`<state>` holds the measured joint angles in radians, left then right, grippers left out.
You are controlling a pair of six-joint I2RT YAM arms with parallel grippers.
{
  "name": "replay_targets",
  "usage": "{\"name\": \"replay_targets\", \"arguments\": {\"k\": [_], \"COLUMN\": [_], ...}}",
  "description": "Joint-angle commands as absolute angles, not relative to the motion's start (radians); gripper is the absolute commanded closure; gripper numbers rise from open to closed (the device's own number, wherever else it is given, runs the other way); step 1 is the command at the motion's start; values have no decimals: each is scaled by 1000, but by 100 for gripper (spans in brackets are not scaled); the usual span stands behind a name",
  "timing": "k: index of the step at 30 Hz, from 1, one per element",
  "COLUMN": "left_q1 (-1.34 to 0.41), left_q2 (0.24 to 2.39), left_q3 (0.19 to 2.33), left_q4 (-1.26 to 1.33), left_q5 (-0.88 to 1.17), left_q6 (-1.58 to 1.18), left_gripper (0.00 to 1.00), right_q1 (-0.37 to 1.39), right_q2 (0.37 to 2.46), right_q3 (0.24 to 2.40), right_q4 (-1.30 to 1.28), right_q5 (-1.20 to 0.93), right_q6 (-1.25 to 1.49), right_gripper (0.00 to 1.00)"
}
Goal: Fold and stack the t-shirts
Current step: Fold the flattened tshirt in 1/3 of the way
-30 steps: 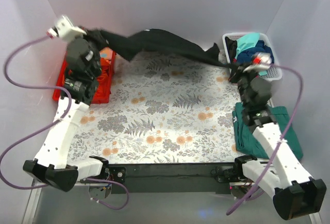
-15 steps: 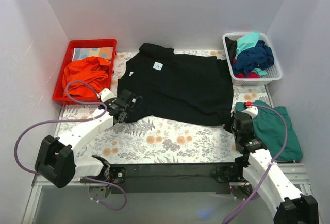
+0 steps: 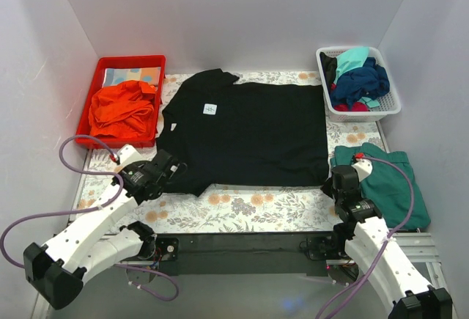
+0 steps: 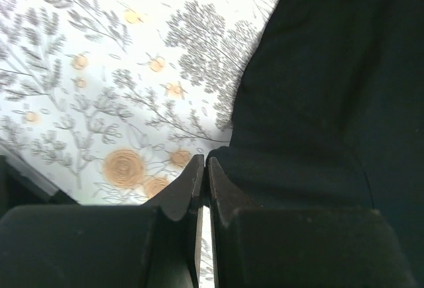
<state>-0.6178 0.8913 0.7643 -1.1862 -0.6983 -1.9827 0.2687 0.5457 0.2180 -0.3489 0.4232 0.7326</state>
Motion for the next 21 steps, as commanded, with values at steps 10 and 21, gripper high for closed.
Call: {"name": "replay_targets", "arguments": {"k": [10, 21], "left_q1": [-621, -621], "left_q2": [813, 939], "left_q3": [784, 842], "left_q4": [-1390, -1110], "left_q5": [-765, -796], "left_q6": [-2508, -2222], "left_gripper": [100, 100], "right_q1": [267, 267], "right_q2": [514, 479], "right_q3": [302, 345], "right_q4": [-494, -447], "right_q5": [494, 491], "right_q6": [841, 795], "right_gripper": [99, 99]}}
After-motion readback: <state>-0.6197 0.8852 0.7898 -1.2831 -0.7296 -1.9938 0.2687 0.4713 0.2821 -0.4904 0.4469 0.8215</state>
